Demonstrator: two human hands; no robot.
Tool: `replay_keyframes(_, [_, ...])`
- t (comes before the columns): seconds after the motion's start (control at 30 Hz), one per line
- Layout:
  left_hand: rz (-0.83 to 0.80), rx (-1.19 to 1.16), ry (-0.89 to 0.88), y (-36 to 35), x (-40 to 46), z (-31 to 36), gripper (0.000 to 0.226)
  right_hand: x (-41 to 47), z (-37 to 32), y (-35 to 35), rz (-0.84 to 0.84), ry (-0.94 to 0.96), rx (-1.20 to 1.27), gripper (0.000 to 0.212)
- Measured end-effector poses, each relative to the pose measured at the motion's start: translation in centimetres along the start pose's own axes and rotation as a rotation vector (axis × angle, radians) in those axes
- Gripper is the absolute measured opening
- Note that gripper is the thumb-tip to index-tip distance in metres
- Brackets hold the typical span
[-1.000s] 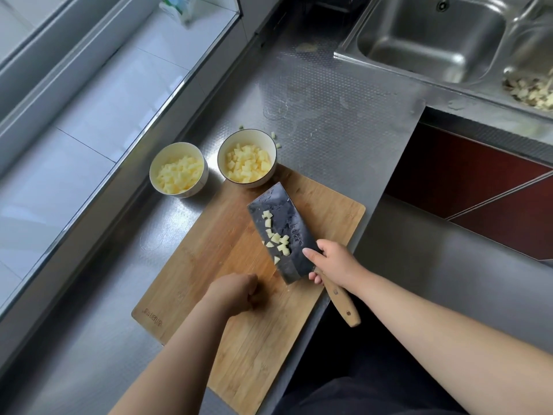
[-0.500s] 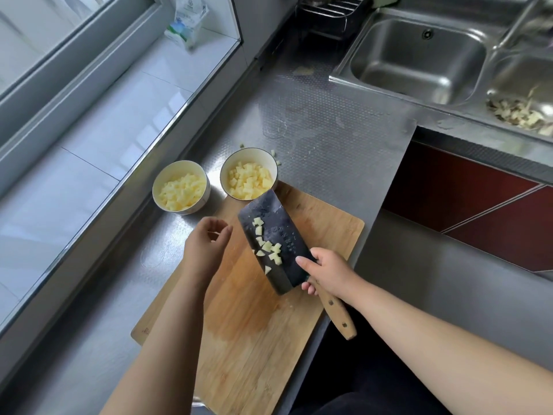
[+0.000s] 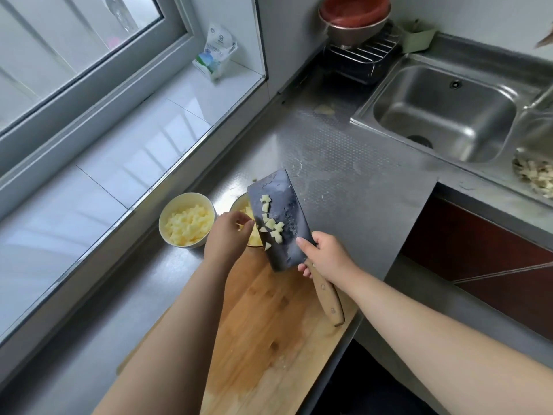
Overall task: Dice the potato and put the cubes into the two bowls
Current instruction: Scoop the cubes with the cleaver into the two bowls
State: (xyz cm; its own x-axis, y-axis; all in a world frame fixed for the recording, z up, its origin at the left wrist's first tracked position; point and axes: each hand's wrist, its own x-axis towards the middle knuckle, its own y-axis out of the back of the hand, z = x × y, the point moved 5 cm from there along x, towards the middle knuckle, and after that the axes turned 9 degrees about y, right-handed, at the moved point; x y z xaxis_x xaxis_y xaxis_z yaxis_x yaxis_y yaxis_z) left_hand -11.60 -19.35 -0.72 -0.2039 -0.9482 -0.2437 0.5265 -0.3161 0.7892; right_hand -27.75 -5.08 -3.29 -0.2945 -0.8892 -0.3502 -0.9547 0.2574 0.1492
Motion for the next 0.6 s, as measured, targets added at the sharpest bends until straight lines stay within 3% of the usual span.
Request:
replay_keyframes(0.13, [0.139,-0.037,-0.155,-0.2,2.4,3.4,0.019,2.6,-0.9,0.9,-0.037,-0.012,-0.053,0.029])
replay_keyframes(0.23, [0.095,-0.035,-0.299,-1.5,3.4,6.2,0.026,3.8,-1.6,1.3,-0.048,-0.014,-0.076,0.030])
replay_keyframes(0.6, [0.193,0.184,-0.335,-3.9,2.4,4.9,0.016,6.4,-2.7,1.6,-0.019,0.053,-0.112,0.036])
